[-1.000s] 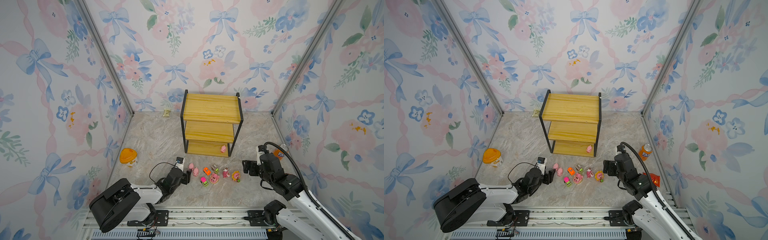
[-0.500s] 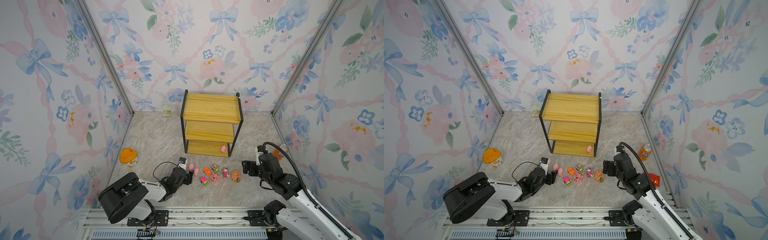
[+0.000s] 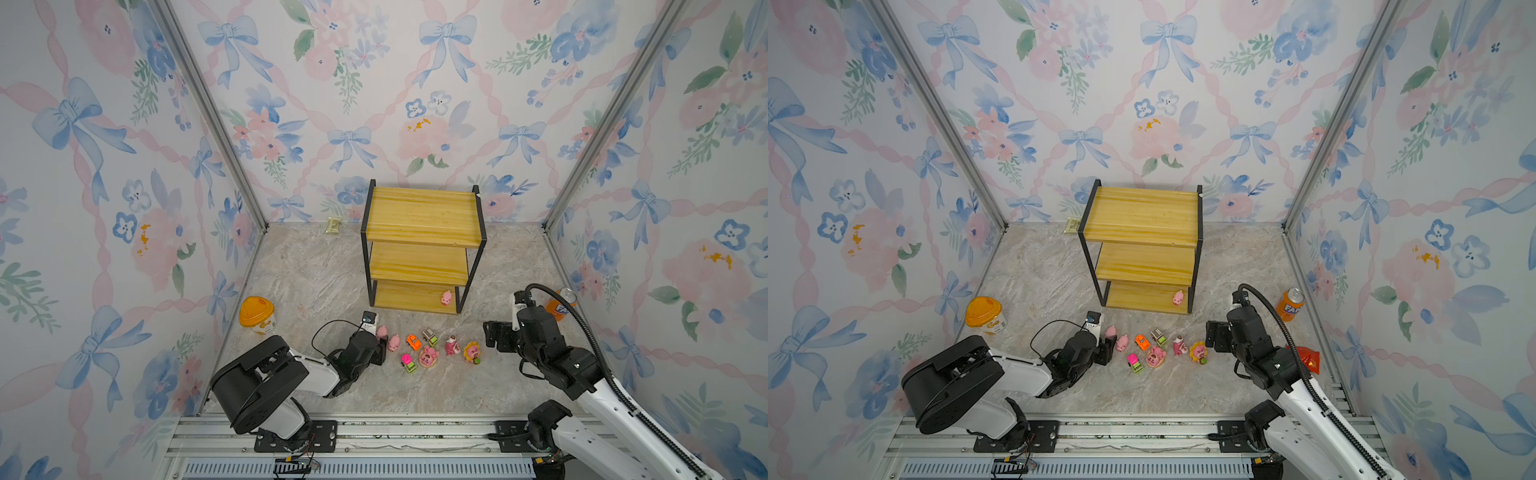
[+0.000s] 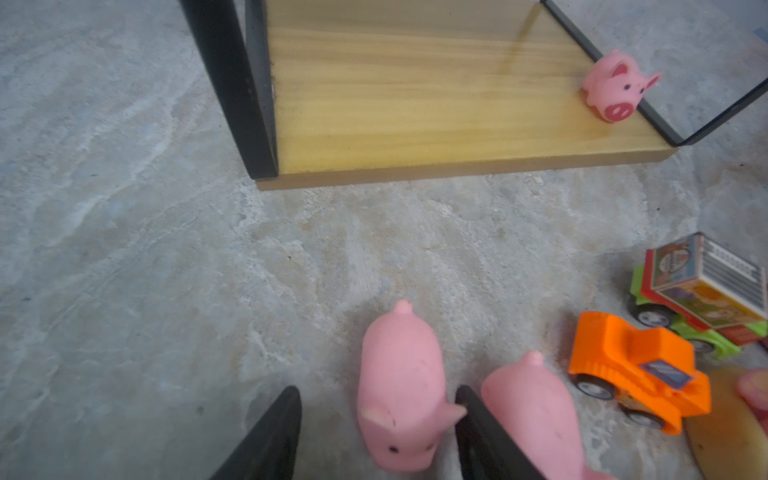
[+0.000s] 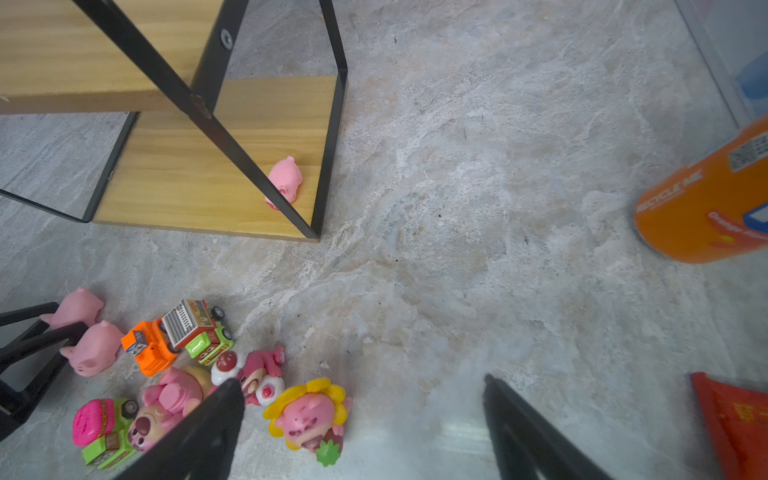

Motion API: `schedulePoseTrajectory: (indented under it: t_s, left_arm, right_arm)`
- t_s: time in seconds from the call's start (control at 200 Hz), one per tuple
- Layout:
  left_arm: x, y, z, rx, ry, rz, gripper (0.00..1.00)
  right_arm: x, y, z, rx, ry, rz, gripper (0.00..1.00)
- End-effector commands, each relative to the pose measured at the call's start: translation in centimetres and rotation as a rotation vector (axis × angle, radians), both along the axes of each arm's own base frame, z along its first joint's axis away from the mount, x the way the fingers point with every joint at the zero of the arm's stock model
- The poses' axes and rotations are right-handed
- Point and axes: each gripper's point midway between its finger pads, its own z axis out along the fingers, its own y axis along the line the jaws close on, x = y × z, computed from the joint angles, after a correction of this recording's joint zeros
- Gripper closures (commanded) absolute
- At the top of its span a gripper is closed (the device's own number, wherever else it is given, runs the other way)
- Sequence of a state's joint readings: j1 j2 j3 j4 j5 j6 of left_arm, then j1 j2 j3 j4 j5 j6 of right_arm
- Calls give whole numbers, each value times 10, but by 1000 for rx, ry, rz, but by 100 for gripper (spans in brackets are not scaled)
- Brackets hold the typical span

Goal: Place and organize the plastic toys onto the shelf
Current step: 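Lower the left gripper onto the nearer pink pig and close on it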

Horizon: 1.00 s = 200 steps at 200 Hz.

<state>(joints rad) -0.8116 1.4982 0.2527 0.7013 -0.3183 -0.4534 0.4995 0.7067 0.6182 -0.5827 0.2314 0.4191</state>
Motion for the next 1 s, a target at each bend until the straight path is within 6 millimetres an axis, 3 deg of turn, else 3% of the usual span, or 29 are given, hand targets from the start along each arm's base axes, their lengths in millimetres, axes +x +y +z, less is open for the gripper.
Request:
schedulePoseTrajectory:
  t_s: [0.0,0.1,0.255,0.59,0.995]
  left_arm:
    - [-6,3,-13,37,39,-3,45]
    - [-6,2,-12,38,38,-11,52]
    - [-8,2,-11,40,35,-22,54]
    - [-6,1,9,11,-20,-30,63]
    - [0,-11,25,4,-59,-66,66]
  right_arm:
    - [-2,2,-8,-6,15,11,8]
    - [-1,2,-8,-7,17,10,8]
    - [-2,3,-8,-5,17,11,8]
    - [-2,3,-6,-2,11,10,8]
    - [-3,1,-4,1,-1,7,7]
